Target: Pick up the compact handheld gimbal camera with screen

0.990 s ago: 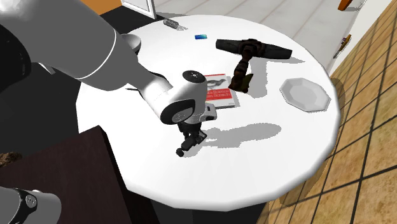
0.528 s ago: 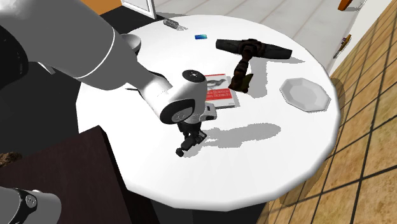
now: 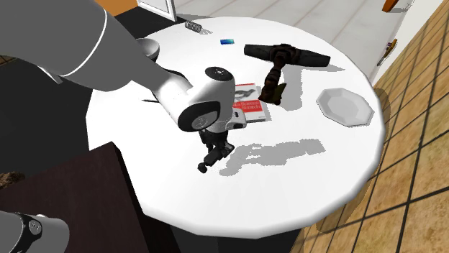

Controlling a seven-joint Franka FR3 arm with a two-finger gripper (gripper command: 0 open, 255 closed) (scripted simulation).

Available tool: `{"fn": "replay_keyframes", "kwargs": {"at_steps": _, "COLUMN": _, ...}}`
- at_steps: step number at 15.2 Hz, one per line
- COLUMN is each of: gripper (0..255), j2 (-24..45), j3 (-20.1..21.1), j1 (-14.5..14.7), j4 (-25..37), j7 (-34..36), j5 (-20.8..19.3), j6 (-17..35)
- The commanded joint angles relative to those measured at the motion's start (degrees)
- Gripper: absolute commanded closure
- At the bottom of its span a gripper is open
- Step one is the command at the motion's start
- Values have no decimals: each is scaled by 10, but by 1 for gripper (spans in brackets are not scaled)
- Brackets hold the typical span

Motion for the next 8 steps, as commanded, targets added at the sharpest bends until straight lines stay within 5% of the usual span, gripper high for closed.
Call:
{"fn": "replay_keyframes", "kwargs": {"at_steps": 1, "gripper": 255, "j2": -15, "j3": 1, "j1": 0, "j4": -4, "j7": 0, "j5": 1, "j6": -11}}
{"fn": "replay_keyframes", "kwargs": {"at_steps": 8, "gripper": 255, "j2": -49, "j3": 2, "j1": 0, "j4": -9, "j7": -3, "j5": 2, "j6": -40}}
